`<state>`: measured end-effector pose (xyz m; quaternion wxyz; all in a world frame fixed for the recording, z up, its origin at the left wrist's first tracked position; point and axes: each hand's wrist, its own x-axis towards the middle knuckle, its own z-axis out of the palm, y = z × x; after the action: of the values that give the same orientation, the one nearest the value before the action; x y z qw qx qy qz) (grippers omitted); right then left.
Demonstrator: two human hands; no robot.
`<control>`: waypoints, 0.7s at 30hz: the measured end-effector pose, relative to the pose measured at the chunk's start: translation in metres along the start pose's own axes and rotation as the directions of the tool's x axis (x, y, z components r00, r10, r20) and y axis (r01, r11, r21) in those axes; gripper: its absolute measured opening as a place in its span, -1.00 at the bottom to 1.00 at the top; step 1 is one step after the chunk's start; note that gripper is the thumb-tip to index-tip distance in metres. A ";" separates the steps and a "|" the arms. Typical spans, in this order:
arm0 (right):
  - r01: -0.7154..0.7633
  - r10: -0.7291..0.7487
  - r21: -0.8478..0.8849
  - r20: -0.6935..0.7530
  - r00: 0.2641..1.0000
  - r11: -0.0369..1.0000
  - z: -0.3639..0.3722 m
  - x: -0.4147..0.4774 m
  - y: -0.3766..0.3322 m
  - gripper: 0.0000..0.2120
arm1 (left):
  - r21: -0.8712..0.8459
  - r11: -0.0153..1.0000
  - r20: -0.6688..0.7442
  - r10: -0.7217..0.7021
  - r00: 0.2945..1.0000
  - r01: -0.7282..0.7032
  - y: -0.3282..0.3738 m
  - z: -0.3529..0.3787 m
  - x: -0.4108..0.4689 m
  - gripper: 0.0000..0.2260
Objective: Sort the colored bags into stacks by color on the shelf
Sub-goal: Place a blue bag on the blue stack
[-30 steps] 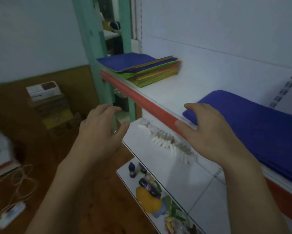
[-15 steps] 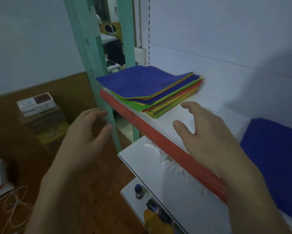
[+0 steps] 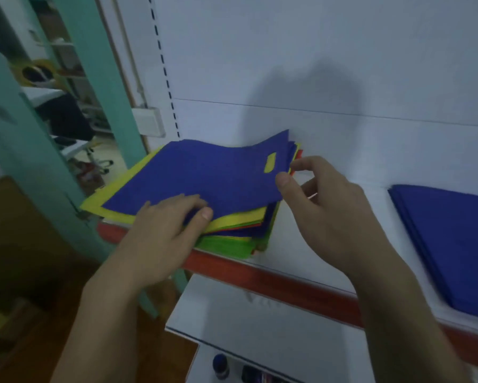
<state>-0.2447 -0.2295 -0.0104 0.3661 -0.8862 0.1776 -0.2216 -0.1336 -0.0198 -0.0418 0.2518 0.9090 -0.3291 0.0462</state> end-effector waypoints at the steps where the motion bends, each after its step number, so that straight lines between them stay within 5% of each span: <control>1: -0.019 0.018 -0.013 -0.021 1.000 1.000 0.003 0.000 -0.003 -0.60 | -0.039 0.997 0.008 0.063 0.998 -0.062 0.001 0.003 0.004 -0.54; 6: -0.080 0.074 -0.053 -0.095 0.993 0.995 0.014 -0.003 -0.009 -0.71 | -0.211 0.953 0.053 0.233 0.971 -0.217 -0.008 -0.002 0.009 -0.56; 10: -0.114 0.111 -0.014 -0.156 0.982 0.993 0.017 -0.003 -0.011 -0.76 | -0.018 0.997 -0.066 0.078 0.995 -0.079 -0.052 -0.021 0.014 -0.38; 14: -0.123 0.120 -0.006 -0.158 0.980 0.992 0.022 -0.001 -0.014 -0.77 | 0.133 0.989 0.121 -0.084 0.989 0.068 -0.078 -0.026 0.023 -0.19; 21: -0.101 0.101 0.010 -0.206 0.973 0.995 0.026 0.004 -0.014 -0.79 | -0.133 0.990 0.083 0.048 0.995 -0.037 -0.058 -0.024 0.028 -0.48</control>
<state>-0.2254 -0.2077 -0.0160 0.3562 -0.8485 0.2593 -0.2932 -0.0735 0.0136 -0.0387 0.2954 0.8844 -0.3613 -0.0094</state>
